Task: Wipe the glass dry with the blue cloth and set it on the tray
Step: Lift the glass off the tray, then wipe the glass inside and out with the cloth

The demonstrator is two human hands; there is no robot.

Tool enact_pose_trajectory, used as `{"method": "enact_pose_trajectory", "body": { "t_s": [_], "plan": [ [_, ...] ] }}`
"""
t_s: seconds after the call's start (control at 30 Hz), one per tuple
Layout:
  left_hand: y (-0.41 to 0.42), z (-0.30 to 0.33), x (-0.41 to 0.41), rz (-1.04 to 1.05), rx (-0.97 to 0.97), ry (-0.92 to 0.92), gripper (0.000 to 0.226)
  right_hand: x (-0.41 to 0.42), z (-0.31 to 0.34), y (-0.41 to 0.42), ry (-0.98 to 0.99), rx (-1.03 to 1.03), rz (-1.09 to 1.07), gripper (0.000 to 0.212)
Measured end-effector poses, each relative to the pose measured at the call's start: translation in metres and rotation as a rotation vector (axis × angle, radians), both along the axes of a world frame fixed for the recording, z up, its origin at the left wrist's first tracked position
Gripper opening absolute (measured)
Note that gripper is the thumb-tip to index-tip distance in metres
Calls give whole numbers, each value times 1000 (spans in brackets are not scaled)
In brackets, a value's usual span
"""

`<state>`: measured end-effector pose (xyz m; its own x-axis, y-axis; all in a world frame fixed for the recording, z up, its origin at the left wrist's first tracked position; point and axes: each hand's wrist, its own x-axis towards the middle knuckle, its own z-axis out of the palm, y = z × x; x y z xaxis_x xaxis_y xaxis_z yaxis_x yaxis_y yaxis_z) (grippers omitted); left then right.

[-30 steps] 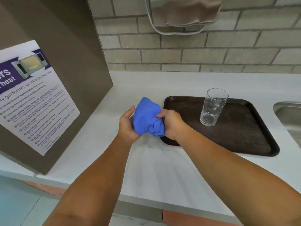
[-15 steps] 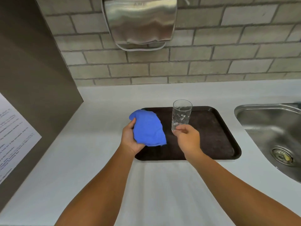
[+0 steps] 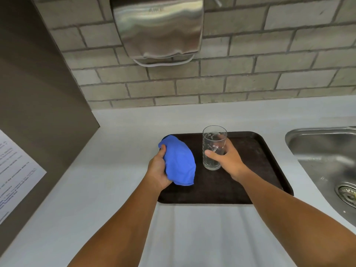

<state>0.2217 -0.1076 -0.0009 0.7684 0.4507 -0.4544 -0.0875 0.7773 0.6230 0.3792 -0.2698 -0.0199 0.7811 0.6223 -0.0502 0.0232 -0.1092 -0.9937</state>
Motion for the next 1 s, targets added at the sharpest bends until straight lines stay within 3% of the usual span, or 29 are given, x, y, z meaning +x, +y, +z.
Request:
{"method": "enact_pose_trajectory", "body": {
  "t_s": [0.13, 0.27, 0.4, 0.43, 0.53, 0.57, 0.77, 0.9, 1.0],
  "plan": [
    [2, -4, 0, 29, 53, 52, 50, 2, -1, 3, 40, 22, 4, 52],
    [-1, -2, 0, 57, 222, 46, 43, 4, -3, 6, 94, 46, -12, 48],
    [-5, 10, 2, 34, 272, 75, 45, -5, 11, 7, 278, 180, -19, 33],
    [-5, 15, 3, 42, 288, 74, 44, -9, 16, 7, 339, 213, 1, 37],
    [-11, 40, 5, 112, 442, 48, 38, -28, 36, 5, 483, 204, 74, 82],
    [-15, 51, 5, 133, 509, 38, 37, -34, 44, 5, 515, 200, 102, 88],
    [-53, 109, 1, 203, 867, -17, 39, -60, 86, 3, 579, 295, 142, 78],
    [-69, 123, -3, 177, 916, -15, 36, -73, 106, 4, 530, 276, 72, 95],
    [-75, 126, -4, 168, 905, -30, 21, -83, 111, 5, 475, 277, 34, 94]
  ]
}}
